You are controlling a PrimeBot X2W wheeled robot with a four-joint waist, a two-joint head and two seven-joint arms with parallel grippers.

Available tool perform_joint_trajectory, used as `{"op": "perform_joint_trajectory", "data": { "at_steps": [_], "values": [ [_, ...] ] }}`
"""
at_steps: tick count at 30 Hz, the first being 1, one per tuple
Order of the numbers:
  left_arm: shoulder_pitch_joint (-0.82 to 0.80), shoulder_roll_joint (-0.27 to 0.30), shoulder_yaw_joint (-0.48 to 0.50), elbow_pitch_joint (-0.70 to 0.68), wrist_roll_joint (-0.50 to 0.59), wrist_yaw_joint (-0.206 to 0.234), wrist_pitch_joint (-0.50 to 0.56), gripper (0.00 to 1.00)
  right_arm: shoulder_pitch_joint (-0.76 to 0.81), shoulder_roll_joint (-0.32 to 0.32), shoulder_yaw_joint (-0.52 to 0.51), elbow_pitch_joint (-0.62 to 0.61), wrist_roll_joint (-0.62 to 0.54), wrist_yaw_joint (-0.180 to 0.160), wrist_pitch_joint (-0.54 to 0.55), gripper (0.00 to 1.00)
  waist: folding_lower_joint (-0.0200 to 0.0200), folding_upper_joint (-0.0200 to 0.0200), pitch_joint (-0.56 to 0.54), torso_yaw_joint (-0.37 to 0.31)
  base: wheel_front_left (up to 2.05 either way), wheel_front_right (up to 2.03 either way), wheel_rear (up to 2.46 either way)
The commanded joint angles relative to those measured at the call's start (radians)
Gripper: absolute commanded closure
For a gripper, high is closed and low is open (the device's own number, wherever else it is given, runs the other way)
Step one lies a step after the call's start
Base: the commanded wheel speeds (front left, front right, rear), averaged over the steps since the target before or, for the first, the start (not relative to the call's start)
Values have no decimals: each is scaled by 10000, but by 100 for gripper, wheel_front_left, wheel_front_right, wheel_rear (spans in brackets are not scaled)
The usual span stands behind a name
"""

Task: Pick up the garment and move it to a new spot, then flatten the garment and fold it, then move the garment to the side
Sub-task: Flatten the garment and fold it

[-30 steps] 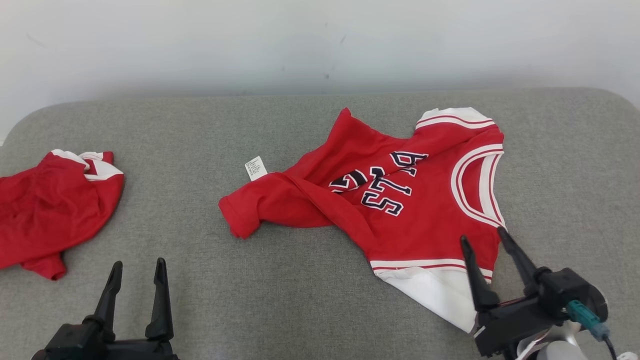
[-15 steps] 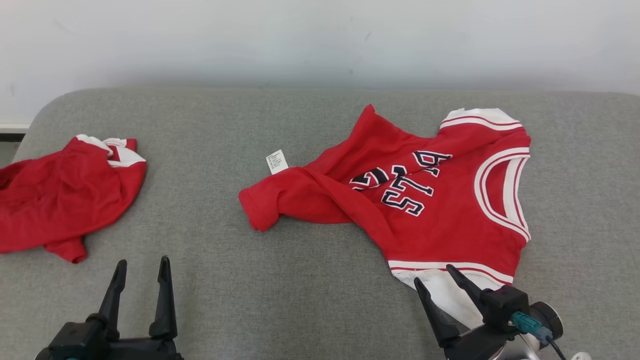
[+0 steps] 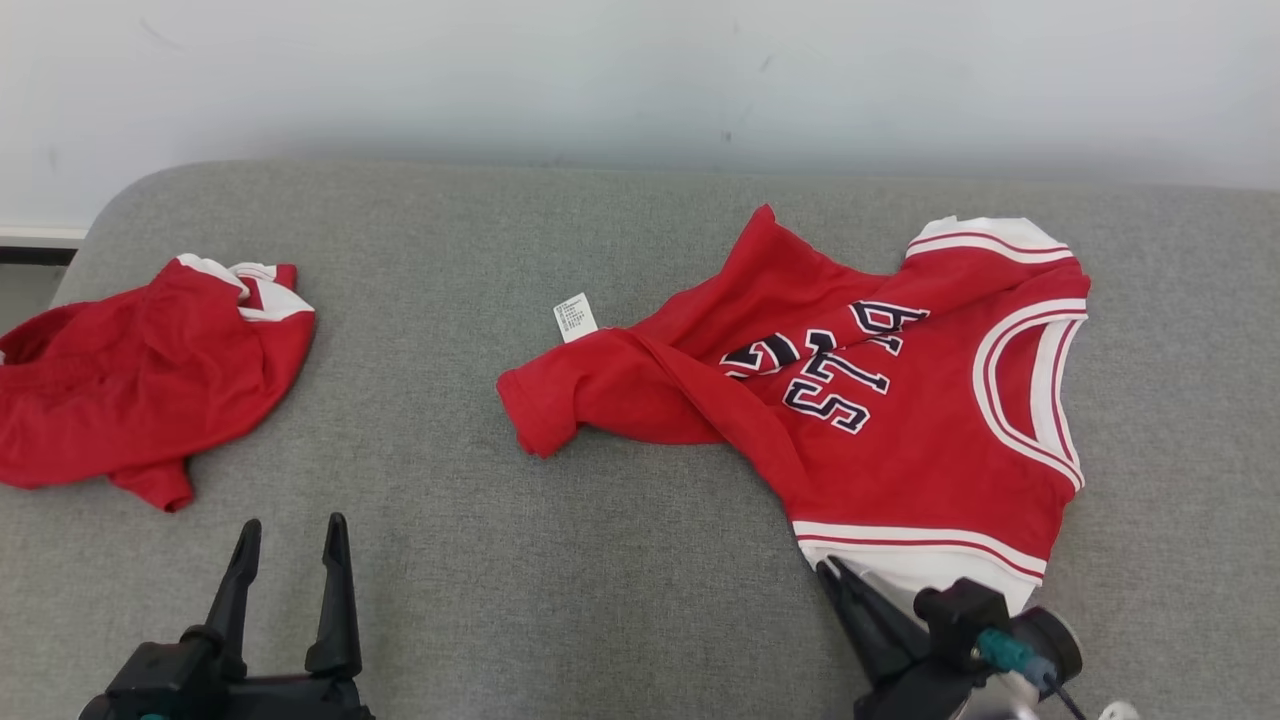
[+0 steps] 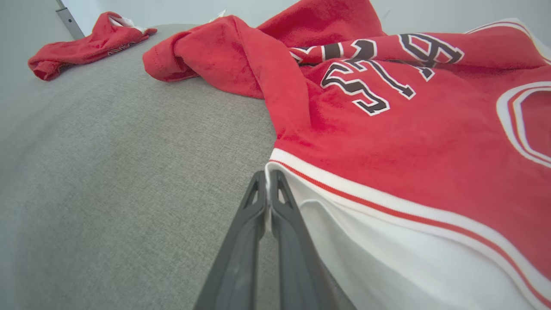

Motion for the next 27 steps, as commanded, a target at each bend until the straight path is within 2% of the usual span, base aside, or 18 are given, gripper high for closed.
{"op": "perform_joint_trajectory", "data": {
  "at_steps": [1, 7, 8, 9, 10, 17, 27],
  "values": [
    [30, 4, -16, 35, -8, 33, -8, 0, 194, 34, 83, -89, 80, -22, -90, 100, 0, 0, -67, 16, 0, 0, 0],
    [177, 2, -85, 101, -90, 44, -8, 0, 1064, 124, 558, -746, 183, -22, 185, 100, 0, 0, -197, -124, 0, 0, 0],
    [189, 2, -99, 113, -95, 40, -8, 0, 1171, 140, 597, -846, 221, -22, 191, 91, 0, 0, -202, -149, 0, 0, 0],
    [199, 2, -118, 129, -100, 39, -8, 0, 1284, 145, 629, -878, 241, -22, 206, 21, 0, 0, -218, -175, 0, 0, 0],
    [200, 4, -128, 142, -98, 44, -8, 0, 1402, 148, 647, -911, 227, -24, 198, 0, 0, 0, -239, -195, 0, 0, 0],
    [324, 2, -17, 123, 18, 40, -8, 0, 1963, 327, 131, -1581, 236, -22, -373, 0, 0, 0, -472, -433, 0, 0, 0],
    [432, 2, 68, 89, 103, -35, -8, 0, 2433, 655, -1556, -2254, -72, -22, -623, 0, 0, 0, -686, -631, 0, 0, 0]
  ]
}}
